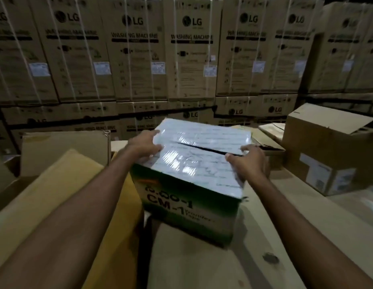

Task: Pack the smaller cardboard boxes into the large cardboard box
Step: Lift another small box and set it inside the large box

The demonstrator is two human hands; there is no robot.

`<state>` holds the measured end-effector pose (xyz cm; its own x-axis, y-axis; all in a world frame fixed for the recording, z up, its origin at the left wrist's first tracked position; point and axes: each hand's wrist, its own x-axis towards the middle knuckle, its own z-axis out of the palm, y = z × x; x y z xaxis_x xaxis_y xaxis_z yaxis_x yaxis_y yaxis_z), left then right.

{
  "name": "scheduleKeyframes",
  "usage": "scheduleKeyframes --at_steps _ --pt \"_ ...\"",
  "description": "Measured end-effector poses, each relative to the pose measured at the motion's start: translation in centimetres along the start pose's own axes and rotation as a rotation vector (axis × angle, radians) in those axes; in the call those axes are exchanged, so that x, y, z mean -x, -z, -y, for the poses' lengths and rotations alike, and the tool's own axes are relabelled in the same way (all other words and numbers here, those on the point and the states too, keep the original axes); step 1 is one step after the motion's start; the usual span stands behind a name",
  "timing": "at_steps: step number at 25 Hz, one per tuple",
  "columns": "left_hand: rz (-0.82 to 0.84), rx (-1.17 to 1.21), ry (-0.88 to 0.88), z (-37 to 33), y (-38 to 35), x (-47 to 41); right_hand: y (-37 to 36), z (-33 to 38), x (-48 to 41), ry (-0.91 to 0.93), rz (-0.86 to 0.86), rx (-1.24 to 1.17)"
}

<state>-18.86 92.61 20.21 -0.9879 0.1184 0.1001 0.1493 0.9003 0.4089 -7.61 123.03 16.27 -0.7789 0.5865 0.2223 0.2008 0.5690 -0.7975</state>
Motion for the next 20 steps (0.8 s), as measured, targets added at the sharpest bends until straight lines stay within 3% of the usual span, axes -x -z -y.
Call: scheduleKeyframes --at_steps 1,3,7,9,11,14,18,20 --pt "0.052 -0.061 0.016 -0.1 -2.2 -0.1 -1.1 -0.7 0.1 -0.016 0.055 0.082" --pt "0.042 0.042 0.056 -1.3 -6.4 1.2 -2.4 -1.8 0.7 -0.018 0.093 0.184" --pt "-0.304 0.348 0.214 -4.7 -11.9 7.8 -2.5 -1.9 1.6 -0.008 0.046 0.219" --pt "-0.288 0.577 0.22 -6.2 -13.0 10.8 -2.8 -1.8 2.2 -0.011 0.04 0.248" --pt "-0.169 0.691 0.189 -6.8 -12.9 10.8 -3.2 -1.4 3.0 -0.013 0.05 0.269" --pt "-0.055 0.693 0.135 -4.7 -10.9 7.7 -3.1 -0.4 4.4 -0.031 0.1 0.286" --pt "-0.239 0.639 0.154 -1.9 -8.7 5.4 -4.7 0.5 6.7 0.057 0.282 0.169" --pt "-0.224 0.653 0.168 -2.6 -9.1 6.0 -5.9 0.6 7.5 0.138 0.39 0.044"
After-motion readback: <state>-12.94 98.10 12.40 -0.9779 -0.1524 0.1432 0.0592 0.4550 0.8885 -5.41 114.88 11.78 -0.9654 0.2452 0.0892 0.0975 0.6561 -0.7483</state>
